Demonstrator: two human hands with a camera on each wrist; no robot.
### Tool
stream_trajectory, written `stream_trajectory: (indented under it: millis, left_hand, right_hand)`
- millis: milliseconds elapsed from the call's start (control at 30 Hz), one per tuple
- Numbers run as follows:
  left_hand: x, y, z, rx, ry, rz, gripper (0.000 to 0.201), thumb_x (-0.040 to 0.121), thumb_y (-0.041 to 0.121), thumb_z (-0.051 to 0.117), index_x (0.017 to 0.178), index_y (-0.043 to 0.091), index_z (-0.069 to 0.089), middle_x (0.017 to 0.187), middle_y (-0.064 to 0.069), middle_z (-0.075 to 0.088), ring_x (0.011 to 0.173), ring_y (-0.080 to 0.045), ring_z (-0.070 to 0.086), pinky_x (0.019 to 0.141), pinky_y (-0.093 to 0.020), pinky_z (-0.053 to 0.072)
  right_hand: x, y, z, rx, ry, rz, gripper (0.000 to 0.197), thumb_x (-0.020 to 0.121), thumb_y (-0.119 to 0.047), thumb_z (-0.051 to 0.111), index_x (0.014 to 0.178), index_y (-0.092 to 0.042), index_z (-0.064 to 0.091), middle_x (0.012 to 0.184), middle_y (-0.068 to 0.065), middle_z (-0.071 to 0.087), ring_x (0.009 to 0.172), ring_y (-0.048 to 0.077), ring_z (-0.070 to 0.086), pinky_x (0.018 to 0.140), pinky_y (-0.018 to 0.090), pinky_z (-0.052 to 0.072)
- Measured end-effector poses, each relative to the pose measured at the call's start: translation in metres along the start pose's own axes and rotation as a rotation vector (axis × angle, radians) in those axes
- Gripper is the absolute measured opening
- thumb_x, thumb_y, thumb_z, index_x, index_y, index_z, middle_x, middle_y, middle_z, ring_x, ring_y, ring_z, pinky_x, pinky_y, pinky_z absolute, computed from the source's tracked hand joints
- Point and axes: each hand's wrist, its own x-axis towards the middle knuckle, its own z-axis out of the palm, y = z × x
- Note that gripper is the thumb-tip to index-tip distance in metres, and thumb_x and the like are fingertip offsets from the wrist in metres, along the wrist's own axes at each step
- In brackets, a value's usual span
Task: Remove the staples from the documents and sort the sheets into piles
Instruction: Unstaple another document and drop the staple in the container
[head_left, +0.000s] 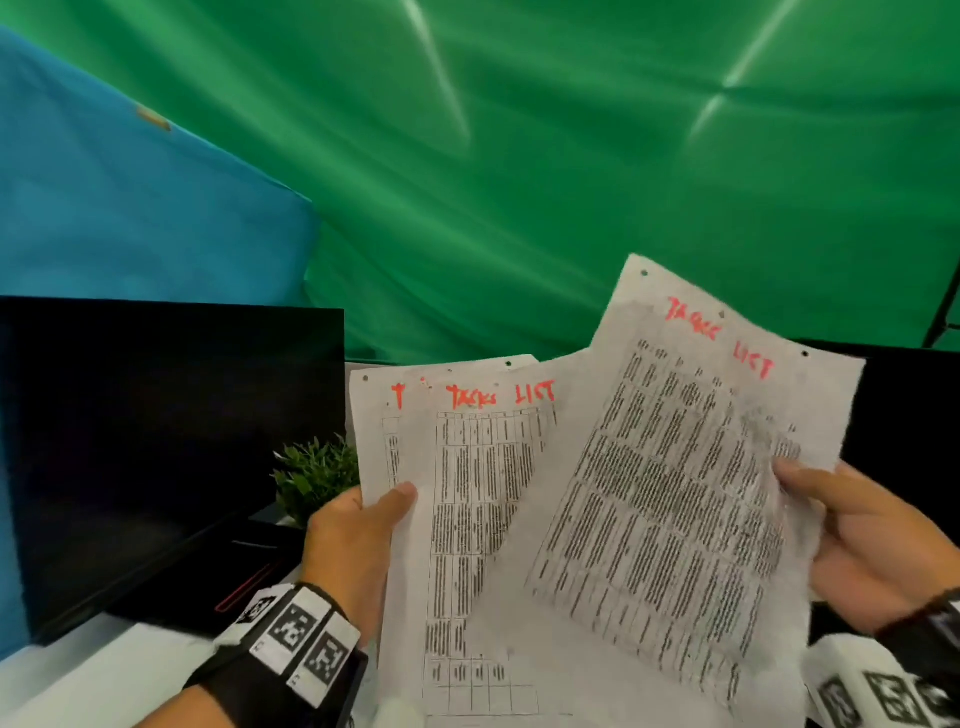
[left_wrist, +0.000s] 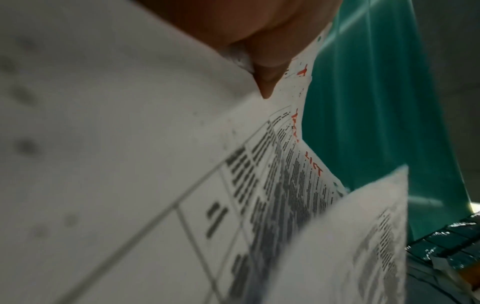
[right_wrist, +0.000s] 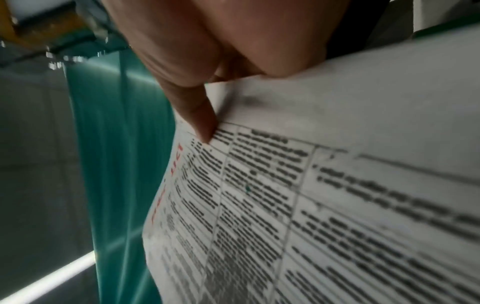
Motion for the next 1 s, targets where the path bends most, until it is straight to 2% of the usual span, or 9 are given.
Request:
stream_trajectory:
  millis: [133, 233, 400, 500, 700, 800, 867, 933, 1000]
  left_hand:
    - [-0.010, -0.003, 0.012, 0.008, -0.053, 0.054, 0.015, 0.095, 0.012, 0.068, 0.108, 0.008, 0.074, 0.098, -0.012, 0.080, 0.089, -0.033, 0.077, 0.083, -0.050, 0.062]
    - [-0.017, -0.006, 0.018, 0.027, -0.128, 0.049, 0.020, 0.096, 0.015, 0.067, 0.113, 0.006, 0.073, 0.104, -0.013, 0.079, 0.095, -0.032, 0.077, 0.091, -0.052, 0.059]
    - [-0.006, -0.005, 0.003, 0.077, -0.132, 0.015, 0.025, 0.101, 0.023, 0.060, 0.119, 0.010, 0.072, 0.112, -0.014, 0.077, 0.105, -0.035, 0.073, 0.098, -0.057, 0.054]
    - [0.001, -0.001, -0.003, 0.150, -0.172, 0.005, 0.025, 0.104, 0.022, 0.055, 0.119, 0.013, 0.072, 0.113, -0.012, 0.077, 0.105, -0.034, 0.074, 0.098, -0.057, 0.055]
    - [-0.009, -0.001, 0.022, 0.234, -0.350, 0.034, 0.031, 0.105, 0.027, 0.052, 0.112, 0.006, 0.074, 0.108, -0.019, 0.076, 0.103, -0.039, 0.072, 0.093, -0.055, 0.058]
    - [-0.012, -0.001, 0.029, 0.160, -0.345, 0.004, 0.048, 0.103, 0.039, 0.045, 0.114, 0.001, 0.072, 0.113, -0.026, 0.073, 0.108, -0.046, 0.067, 0.097, -0.063, 0.053]
    - [-0.013, 0.003, 0.033, 0.076, -0.355, -0.024, 0.059, 0.102, 0.047, 0.038, 0.108, 0.003, 0.077, 0.112, -0.028, 0.072, 0.101, -0.044, 0.070, 0.097, -0.061, 0.053]
    - [-0.015, 0.005, 0.041, 0.107, -0.342, 0.033, 0.051, 0.099, 0.048, 0.045, 0.105, 0.011, 0.078, 0.107, -0.019, 0.076, 0.097, -0.033, 0.073, 0.096, -0.059, 0.055]
    - [-0.014, -0.001, 0.047, 0.266, -0.261, 0.176, 0.026, 0.097, 0.032, 0.058, 0.110, 0.013, 0.069, 0.108, -0.011, 0.076, 0.102, -0.032, 0.071, 0.096, -0.059, 0.054]
  right_hand:
    - [-0.004, 0.035, 0.022, -0.300, -0.065, 0.118, 0.033, 0.094, 0.004, 0.049, 0.124, -0.001, 0.063, 0.113, 0.025, 0.072, 0.100, 0.044, 0.071, 0.090, 0.059, 0.053]
    - [-0.001, 0.056, 0.032, -0.401, -0.059, 0.178, 0.028, 0.096, -0.003, 0.054, 0.122, -0.004, 0.063, 0.110, 0.022, 0.073, 0.100, 0.043, 0.071, 0.094, 0.063, 0.051]
    - [0.007, 0.040, 0.023, -0.259, -0.004, -0.076, 0.028, 0.099, -0.008, 0.051, 0.122, -0.014, 0.066, 0.116, 0.012, 0.074, 0.103, 0.031, 0.072, 0.082, 0.051, 0.059]
    - [0.007, 0.028, 0.017, -0.182, -0.072, -0.076, 0.035, 0.100, -0.006, 0.048, 0.131, -0.016, 0.061, 0.120, 0.013, 0.072, 0.107, 0.034, 0.071, 0.082, 0.056, 0.058]
    - [0.019, 0.066, 0.030, -0.323, -0.095, 0.068, 0.031, 0.096, -0.003, 0.053, 0.125, -0.005, 0.063, 0.120, 0.019, 0.071, 0.112, 0.037, 0.068, 0.106, 0.056, 0.045]
    - [0.025, 0.079, 0.036, -0.384, 0.010, 0.018, 0.024, 0.095, -0.003, 0.059, 0.118, -0.009, 0.065, 0.113, 0.018, 0.073, 0.103, 0.036, 0.071, 0.098, 0.059, 0.050]
    - [0.025, 0.080, 0.042, -0.417, 0.144, -0.086, 0.018, 0.093, -0.002, 0.063, 0.109, -0.010, 0.063, 0.106, 0.017, 0.075, 0.093, 0.034, 0.073, 0.089, 0.055, 0.056]
    - [0.022, 0.077, 0.050, -0.414, 0.205, -0.214, 0.027, 0.091, 0.000, 0.066, 0.114, -0.012, 0.059, 0.106, 0.011, 0.074, 0.091, 0.026, 0.073, 0.083, 0.046, 0.058]
    - [0.018, 0.074, 0.059, -0.385, 0.176, -0.315, 0.041, 0.089, 0.000, 0.069, 0.122, -0.017, 0.054, 0.107, 0.004, 0.074, 0.093, 0.019, 0.074, 0.080, 0.040, 0.059]
